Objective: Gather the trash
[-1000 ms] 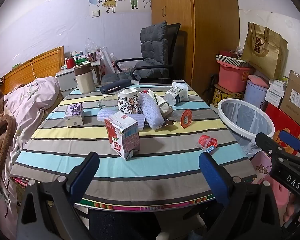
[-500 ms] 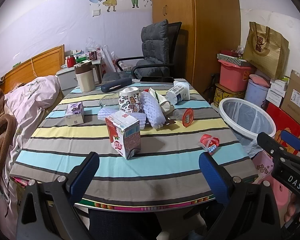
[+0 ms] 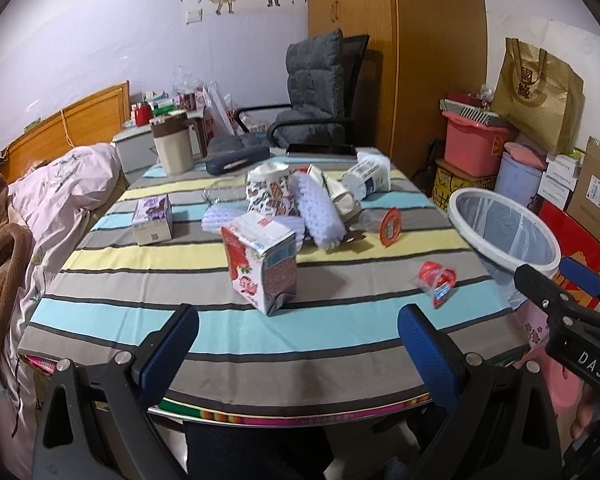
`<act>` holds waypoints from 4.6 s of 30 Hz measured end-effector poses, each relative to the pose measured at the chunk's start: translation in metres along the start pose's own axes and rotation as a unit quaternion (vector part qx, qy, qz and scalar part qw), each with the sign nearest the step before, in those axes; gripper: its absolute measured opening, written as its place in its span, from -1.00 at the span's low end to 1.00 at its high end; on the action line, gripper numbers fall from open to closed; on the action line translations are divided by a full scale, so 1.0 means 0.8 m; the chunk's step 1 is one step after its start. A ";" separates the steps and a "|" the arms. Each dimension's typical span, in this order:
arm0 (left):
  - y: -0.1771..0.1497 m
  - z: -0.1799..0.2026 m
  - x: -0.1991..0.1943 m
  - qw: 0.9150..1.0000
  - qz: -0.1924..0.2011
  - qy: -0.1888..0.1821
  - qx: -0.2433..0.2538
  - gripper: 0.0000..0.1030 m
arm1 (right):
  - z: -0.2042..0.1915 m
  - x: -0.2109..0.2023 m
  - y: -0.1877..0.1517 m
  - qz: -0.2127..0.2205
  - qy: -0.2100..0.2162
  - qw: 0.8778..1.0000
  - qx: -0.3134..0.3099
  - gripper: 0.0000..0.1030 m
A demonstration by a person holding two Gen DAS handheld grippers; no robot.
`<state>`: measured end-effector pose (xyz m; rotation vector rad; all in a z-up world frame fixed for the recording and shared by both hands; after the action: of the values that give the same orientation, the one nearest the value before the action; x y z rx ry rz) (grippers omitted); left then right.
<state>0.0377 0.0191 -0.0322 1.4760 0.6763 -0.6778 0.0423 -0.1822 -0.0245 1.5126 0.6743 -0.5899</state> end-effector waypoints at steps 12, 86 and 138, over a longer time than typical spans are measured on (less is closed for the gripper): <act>0.010 -0.064 0.039 0.998 -0.023 -0.045 -0.027 0.97 | -0.033 0.048 0.002 -0.038 0.052 0.997 -0.051 0.63; 0.184 0.244 0.088 0.948 -0.034 -0.258 0.184 0.15 | 0.178 0.048 0.094 0.007 -0.072 0.996 0.055 -0.11; 0.159 0.174 0.087 0.970 -0.035 -0.203 0.132 0.47 | 0.172 0.052 0.088 -0.013 -0.073 0.995 0.059 0.28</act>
<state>0.1788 -0.1210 -0.0045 1.4964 0.3299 -1.1217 0.1266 -0.3176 -0.0130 1.5538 0.5553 -0.7645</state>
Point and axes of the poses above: each gripper's, at about its wrist camera, not at the fingertips, and x roughly the way its jaws point, z to its right, y to its top, the point moved 3 cm from there along x, roughly the way its jaws point, and after that the axes turned 12 degrees about -z, right-handed, at the moved point
